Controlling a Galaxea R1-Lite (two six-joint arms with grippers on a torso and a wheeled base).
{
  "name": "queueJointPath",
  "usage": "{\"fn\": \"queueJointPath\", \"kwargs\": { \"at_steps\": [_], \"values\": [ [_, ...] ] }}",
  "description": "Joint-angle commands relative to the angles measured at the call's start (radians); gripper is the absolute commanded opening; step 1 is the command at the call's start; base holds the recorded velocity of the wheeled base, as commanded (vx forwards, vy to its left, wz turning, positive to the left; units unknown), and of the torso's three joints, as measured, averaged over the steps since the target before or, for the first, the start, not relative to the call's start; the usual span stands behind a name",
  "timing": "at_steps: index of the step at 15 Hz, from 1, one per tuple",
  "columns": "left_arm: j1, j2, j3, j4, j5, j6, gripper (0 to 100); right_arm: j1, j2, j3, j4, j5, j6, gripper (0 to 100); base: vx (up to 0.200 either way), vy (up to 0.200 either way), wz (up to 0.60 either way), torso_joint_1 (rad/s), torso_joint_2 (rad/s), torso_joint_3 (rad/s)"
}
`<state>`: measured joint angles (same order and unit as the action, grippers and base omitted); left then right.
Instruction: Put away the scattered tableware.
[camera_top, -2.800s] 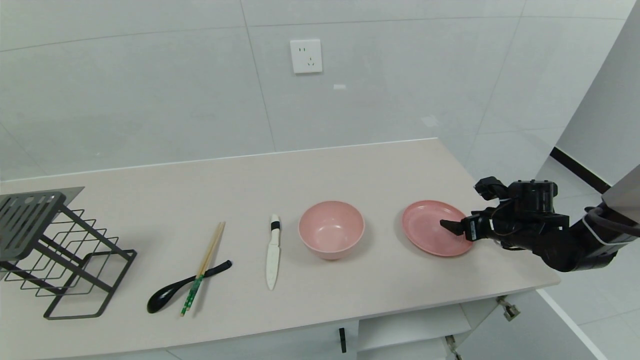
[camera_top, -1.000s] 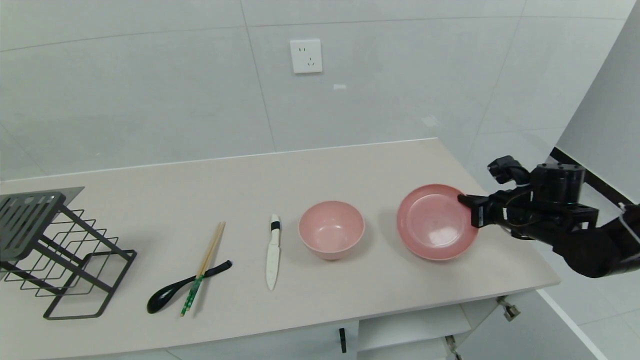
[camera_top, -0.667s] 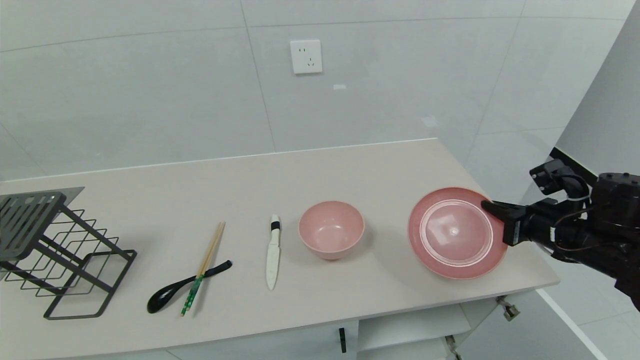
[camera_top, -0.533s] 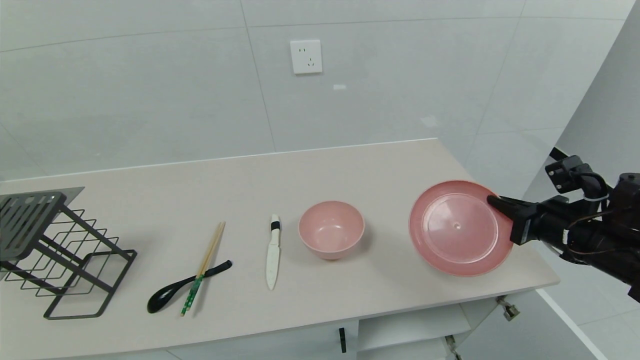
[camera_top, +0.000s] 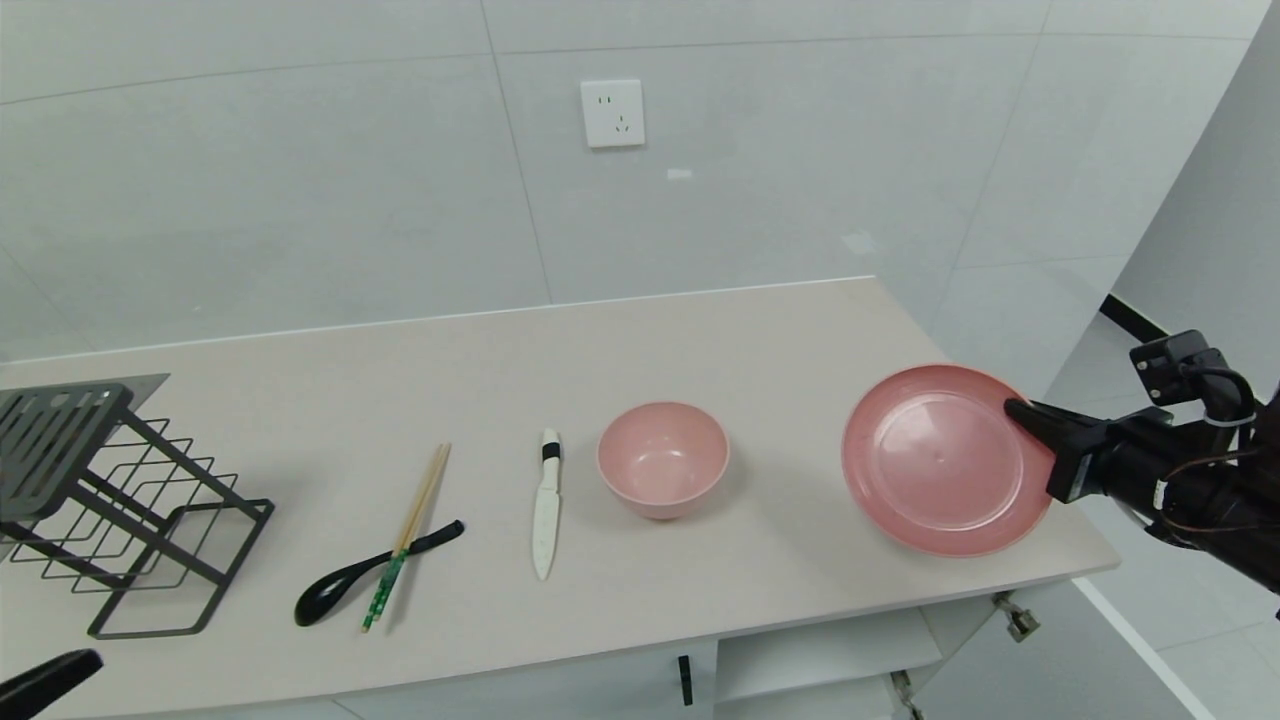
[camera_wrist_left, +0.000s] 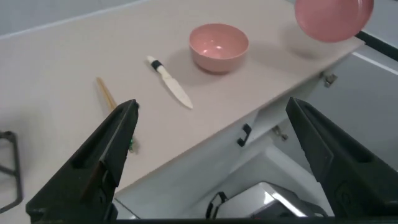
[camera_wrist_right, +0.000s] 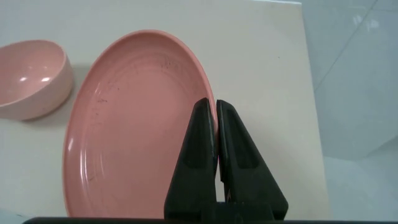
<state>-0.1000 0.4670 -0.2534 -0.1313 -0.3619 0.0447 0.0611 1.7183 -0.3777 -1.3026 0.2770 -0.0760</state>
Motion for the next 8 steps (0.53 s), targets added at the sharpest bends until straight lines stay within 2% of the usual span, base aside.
{"fn": "queueJointPath", "kwargs": {
  "at_steps": [1, 3, 5, 8],
  "values": [
    [-0.023, 0.332, -0.046, -0.128, -0.038, 0.001, 100, -0.041, -0.017, 0.036, -0.011, 0.002, -0.001, 0, 0.0, 0.0, 0.0, 0.0, 0.0, 0.0],
    [-0.024, 0.435, -0.015, -0.28, -0.038, 0.034, 100, -0.03, -0.045, 0.033, -0.011, 0.002, -0.001, 0, 0.0, 0.0, 0.0, 0.0, 0.0, 0.0],
    [-0.024, 0.467, -0.004, -0.34, -0.042, 0.06, 100, -0.035, -0.069, 0.028, -0.011, 0.002, -0.001, 0, 0.0, 0.0, 0.0, 0.0, 0.0, 0.0],
    [-0.073, 0.519, -0.03, -0.343, -0.068, 0.06, 100, -0.038, -0.141, 0.066, -0.011, 0.002, -0.001, 0, 0.0, 0.0, 0.0, 0.0, 0.0, 0.0]
  ]
}}
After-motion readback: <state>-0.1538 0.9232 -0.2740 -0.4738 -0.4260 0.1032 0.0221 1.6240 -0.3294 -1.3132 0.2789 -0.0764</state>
